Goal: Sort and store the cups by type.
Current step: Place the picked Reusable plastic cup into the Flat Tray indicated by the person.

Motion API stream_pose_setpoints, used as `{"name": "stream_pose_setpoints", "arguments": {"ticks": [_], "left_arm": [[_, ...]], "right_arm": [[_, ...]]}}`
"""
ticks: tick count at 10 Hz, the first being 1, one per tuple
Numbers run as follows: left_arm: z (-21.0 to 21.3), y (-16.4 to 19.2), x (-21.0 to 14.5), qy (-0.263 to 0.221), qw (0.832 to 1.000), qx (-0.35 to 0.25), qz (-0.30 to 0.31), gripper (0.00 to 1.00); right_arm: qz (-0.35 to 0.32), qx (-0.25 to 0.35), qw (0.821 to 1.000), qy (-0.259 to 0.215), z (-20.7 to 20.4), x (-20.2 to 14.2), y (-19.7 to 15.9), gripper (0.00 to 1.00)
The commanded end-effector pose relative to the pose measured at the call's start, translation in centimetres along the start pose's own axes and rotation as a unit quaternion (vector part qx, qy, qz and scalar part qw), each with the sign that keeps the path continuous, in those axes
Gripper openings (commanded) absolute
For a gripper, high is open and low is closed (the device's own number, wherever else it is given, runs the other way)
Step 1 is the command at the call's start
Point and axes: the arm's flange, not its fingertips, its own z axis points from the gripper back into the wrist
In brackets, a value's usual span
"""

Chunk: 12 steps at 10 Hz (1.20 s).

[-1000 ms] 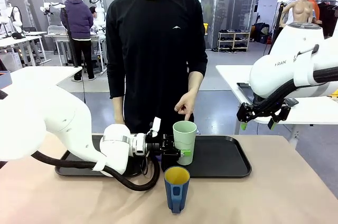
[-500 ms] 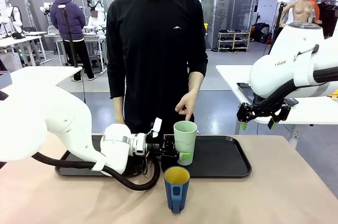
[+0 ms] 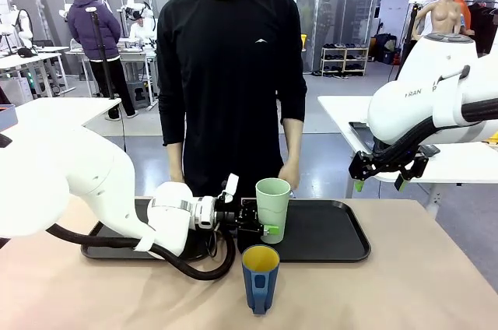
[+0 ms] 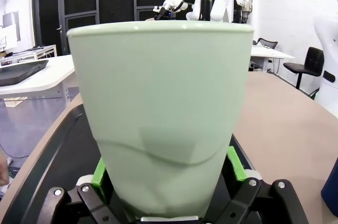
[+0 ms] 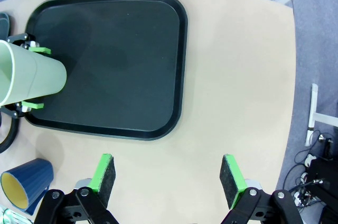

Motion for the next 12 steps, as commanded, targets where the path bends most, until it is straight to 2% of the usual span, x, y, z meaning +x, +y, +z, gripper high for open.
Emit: {"name": "stream_pose_setpoints", "arguments": {"ticks": [1,3,9,12], "left_arm": [[0.9,-1.0,0.9,0.021,1.0,0.007,-0.004,1.0],[1.5,-1.6,1.8,0.036,0.999,0.012,-0.005,1.0],[4.5,-4.0,4.9,0.122,0.992,0.033,-0.002,1.0],[6.0,-4.8,6.1,0.145,0.988,0.045,0.005,1.0]], "right_arm": [[-0.004,0.0,1.0,-0.001,0.1,0.0,-0.1,1.0],[-0.004,0.0,1.0,-0.001,0.1,0.0,-0.1,1.0],[-0.004,0.0,1.0,-0.001,0.1,0.0,-0.1,1.0],[-0.004,0.0,1.0,-0.001,0.1,0.0,-0.1,1.0]]}}
